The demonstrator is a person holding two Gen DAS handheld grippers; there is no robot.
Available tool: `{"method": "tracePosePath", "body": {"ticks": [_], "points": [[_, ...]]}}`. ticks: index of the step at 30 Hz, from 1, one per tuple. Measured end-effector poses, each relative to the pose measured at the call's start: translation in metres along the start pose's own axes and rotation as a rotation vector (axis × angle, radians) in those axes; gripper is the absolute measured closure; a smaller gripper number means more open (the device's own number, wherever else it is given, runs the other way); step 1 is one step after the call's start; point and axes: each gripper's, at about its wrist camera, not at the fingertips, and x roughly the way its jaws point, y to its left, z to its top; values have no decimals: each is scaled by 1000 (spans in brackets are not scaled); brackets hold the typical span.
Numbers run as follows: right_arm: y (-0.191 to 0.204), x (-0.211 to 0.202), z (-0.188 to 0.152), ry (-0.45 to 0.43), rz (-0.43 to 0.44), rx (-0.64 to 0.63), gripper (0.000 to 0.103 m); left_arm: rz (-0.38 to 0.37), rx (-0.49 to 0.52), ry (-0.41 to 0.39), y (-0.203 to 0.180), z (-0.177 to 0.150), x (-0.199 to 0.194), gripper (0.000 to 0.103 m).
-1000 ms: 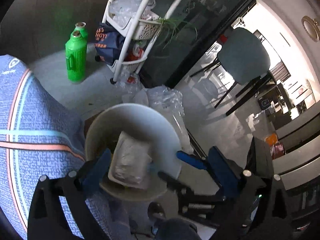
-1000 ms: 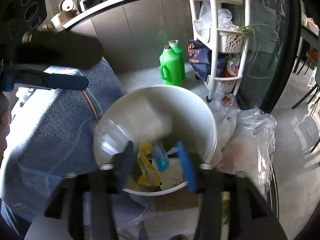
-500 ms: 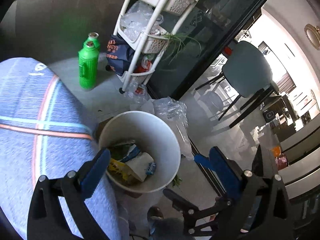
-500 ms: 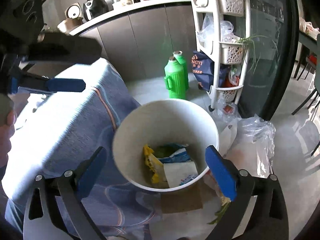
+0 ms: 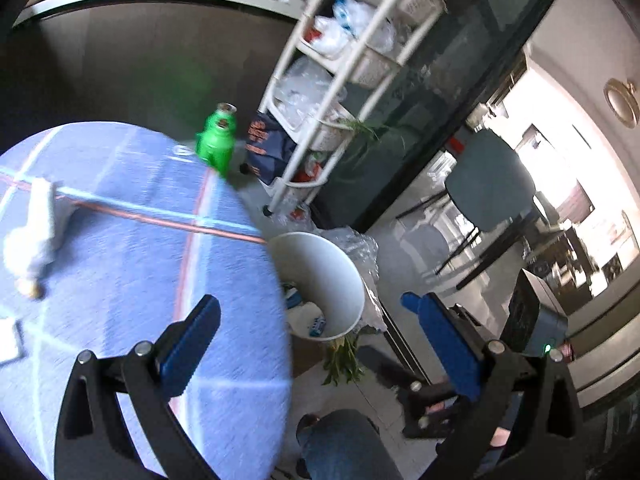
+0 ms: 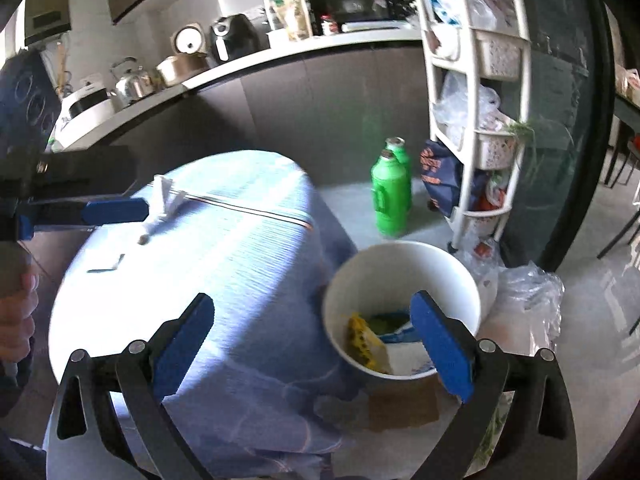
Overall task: Collect trash
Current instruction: 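Move both tools back over the table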
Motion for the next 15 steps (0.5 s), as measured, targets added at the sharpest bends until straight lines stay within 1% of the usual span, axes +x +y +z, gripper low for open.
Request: {"method": "tracePosePath", "body": {"ticks": [2,5,9,12,15], "points": [[12,-3,3,-5,14,-15,9,13,-26,-28,12,-6,-22,4],[34,-10,7,-12,43,-48,9,54,-55,-71,35,-18,-60,4],[66,-12,13,-9,89,-90,9,119,-121,-109,76,-38,-104,4],[86,-11,17,-3,114,-115,9,160,-174,-131,105,-50,-129,4],[106,-9,23,0,148,-143,9,193,-207,-143,130,-56,-147,4]]}}
